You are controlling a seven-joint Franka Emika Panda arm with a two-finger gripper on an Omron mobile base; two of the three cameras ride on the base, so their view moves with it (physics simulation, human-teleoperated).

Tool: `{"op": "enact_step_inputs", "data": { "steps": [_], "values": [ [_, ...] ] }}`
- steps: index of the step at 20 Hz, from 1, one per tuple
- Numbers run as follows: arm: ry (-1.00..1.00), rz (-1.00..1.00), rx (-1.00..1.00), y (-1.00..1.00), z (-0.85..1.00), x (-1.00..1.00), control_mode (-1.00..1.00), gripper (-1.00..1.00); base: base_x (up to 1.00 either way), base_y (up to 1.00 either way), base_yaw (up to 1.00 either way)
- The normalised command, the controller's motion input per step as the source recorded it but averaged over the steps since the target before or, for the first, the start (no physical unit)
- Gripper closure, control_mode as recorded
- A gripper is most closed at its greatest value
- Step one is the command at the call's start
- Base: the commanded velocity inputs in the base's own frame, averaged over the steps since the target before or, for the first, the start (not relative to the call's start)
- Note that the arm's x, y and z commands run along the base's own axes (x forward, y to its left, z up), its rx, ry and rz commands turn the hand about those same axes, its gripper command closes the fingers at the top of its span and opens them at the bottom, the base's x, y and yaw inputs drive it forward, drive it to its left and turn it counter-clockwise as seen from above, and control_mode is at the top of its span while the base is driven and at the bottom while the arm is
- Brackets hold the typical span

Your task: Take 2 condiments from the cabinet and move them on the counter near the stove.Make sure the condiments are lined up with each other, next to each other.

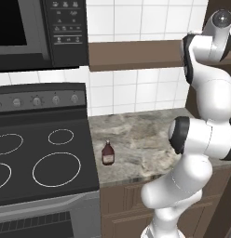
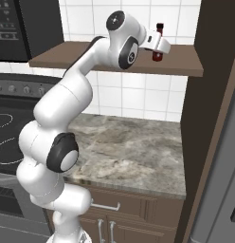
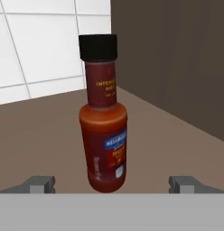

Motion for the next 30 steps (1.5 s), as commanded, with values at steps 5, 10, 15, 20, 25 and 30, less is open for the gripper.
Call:
{"op": "enact_step_inputs", "data": {
  "steps": [5,10,15,20,25,30],
  "values": [
    [0.0,0.0,0.0,0.0,-0.01,0.0,-1.0,-1.0,0.0,0.0,0.0],
    [0.0,0.0,0.0,0.0,-0.01,0.01,-1.0,-1.0,0.0,0.0,0.0],
    [0.0,0.0,0.0,0.0,-0.08,0.07,-1.0,-1.0,0.0,0.0,0.0],
    [0.0,0.0,0.0,-0.02,-0.06,0.08,-1.0,-1.0,0.0,0.0,0.0],
    [0.0,0.0,0.0,-0.03,0.0,0.04,-1.0,-1.0,0.0,0.0,0.0],
    [0.0,0.0,0.0,-0.08,0.0,0.12,-1.0,-1.0,0.0,0.0,0.0]
  ]
}}
